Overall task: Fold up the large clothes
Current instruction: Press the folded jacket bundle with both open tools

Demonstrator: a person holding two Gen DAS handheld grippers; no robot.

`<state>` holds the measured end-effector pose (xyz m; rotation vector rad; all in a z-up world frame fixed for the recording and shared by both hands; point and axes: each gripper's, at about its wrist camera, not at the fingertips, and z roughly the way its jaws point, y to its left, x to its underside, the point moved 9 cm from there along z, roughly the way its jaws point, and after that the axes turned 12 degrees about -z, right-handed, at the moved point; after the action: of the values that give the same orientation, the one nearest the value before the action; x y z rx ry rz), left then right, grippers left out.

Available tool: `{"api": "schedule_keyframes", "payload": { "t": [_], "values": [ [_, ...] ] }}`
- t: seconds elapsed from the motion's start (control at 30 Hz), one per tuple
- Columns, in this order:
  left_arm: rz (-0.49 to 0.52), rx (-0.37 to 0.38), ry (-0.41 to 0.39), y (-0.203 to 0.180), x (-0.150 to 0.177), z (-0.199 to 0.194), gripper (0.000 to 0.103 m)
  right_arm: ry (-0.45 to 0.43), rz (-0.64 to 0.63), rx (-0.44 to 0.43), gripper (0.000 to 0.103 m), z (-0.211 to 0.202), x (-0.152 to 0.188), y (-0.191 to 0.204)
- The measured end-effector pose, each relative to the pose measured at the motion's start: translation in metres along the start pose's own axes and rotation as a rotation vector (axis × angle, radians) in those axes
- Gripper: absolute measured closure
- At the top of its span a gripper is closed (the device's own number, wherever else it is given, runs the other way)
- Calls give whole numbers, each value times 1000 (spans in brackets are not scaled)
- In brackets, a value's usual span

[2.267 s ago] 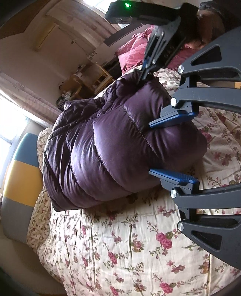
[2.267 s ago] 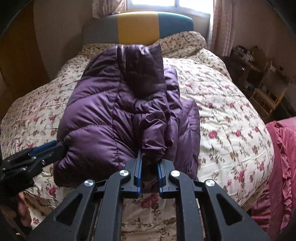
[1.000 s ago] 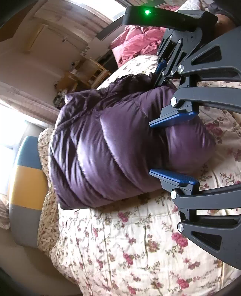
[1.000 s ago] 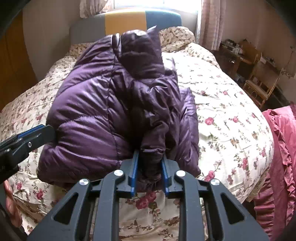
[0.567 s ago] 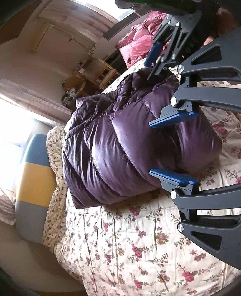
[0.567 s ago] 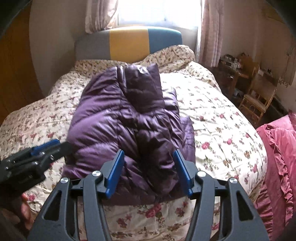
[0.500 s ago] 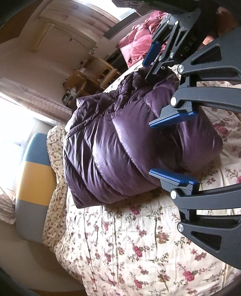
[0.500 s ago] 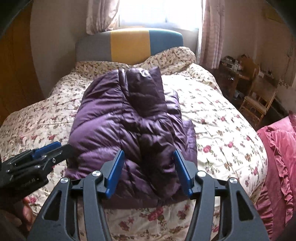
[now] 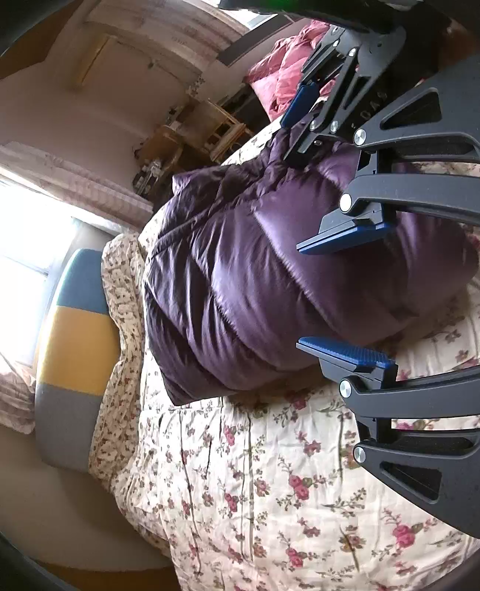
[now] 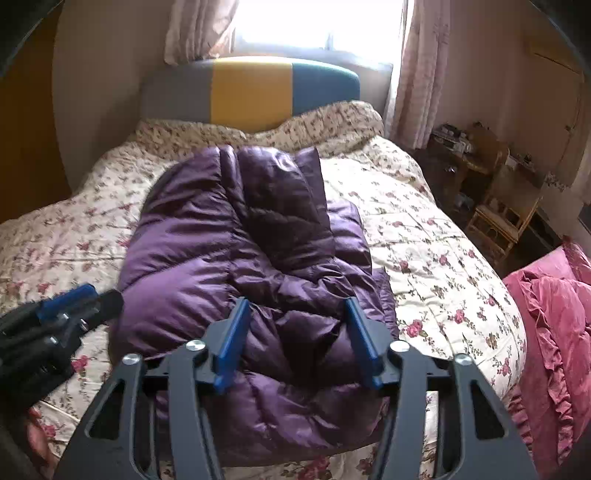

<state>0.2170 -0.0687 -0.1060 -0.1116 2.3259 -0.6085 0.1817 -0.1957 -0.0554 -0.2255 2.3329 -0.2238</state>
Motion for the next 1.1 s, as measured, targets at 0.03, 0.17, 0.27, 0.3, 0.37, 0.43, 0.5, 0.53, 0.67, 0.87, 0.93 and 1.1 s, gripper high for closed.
{"api": "schedule_keyframes", "payload": {
  "t": [0.03,0.17,0.27,0.3,0.37,0.43,0.5,0.53,0.67,0.87,0.93,1.1],
  "values": [
    [-3,-3,0,1,-2,2,57,19,1,6,61,5,4,-3],
    [-5,-10,10,4,-6,11,57,76,6,5,68,20,22,-8],
    [-4,-17,23,6,-6,19,57,108,14,-1,70,29,34,-10],
    [-8,-15,28,6,-6,23,57,115,14,1,70,32,37,-11],
    [-11,-18,33,7,-6,28,57,133,27,-4,70,39,46,-11],
    [-15,-16,46,7,-5,36,57,135,25,-2,70,46,53,-10],
    [-8,-14,54,6,-4,43,57,130,36,-5,70,54,60,-10],
    [0,-14,59,4,-2,48,57,124,36,-1,70,58,63,-10],
    [15,-21,67,0,1,60,57,115,61,-13,70,57,63,-12],
    [21,-18,70,0,-1,63,57,116,62,0,68,43,53,-15],
    [16,-15,72,1,-2,63,57,111,68,6,65,35,48,-17],
    [19,-13,68,0,-3,61,57,76,58,28,56,16,39,-18]
  ]
}}
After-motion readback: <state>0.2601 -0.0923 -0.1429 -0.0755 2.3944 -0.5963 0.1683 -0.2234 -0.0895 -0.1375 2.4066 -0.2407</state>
